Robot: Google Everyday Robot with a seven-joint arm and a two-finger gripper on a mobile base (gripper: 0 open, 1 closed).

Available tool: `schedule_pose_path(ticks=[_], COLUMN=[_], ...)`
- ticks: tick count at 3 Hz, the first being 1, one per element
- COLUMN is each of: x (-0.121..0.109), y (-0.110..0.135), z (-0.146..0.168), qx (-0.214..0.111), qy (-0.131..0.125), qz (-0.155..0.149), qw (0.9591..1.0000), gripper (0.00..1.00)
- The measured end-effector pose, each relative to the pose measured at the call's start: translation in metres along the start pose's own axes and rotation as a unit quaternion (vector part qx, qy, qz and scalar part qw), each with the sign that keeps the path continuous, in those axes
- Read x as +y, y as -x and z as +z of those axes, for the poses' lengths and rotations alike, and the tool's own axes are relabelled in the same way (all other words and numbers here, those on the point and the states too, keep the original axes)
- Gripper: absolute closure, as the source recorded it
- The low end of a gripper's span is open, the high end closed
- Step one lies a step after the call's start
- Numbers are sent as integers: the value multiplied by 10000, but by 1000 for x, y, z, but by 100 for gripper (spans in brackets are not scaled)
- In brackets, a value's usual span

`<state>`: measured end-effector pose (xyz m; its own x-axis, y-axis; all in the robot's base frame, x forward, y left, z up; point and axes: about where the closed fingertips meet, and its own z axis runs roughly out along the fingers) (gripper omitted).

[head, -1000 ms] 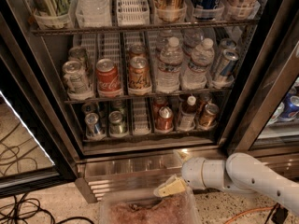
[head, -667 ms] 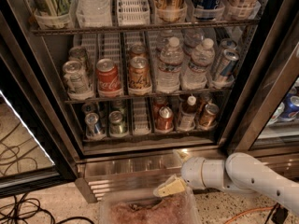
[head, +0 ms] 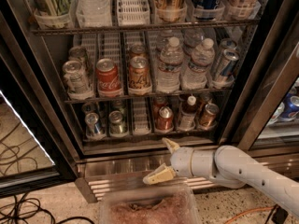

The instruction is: Pick green can from bottom shelf of fridge

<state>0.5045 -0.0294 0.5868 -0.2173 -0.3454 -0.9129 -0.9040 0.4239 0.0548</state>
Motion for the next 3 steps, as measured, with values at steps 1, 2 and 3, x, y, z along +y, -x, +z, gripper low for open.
schedule_pose_path(ticks=[1,2,3], x=[-5,-6,0], y=[19,35,49], z=[27,52,79], qx=[-406,-729,-974], qy=[123,294,533], qz=[-122,-188,-265], qw=[9990,9967,9935], gripper=[0,0,0])
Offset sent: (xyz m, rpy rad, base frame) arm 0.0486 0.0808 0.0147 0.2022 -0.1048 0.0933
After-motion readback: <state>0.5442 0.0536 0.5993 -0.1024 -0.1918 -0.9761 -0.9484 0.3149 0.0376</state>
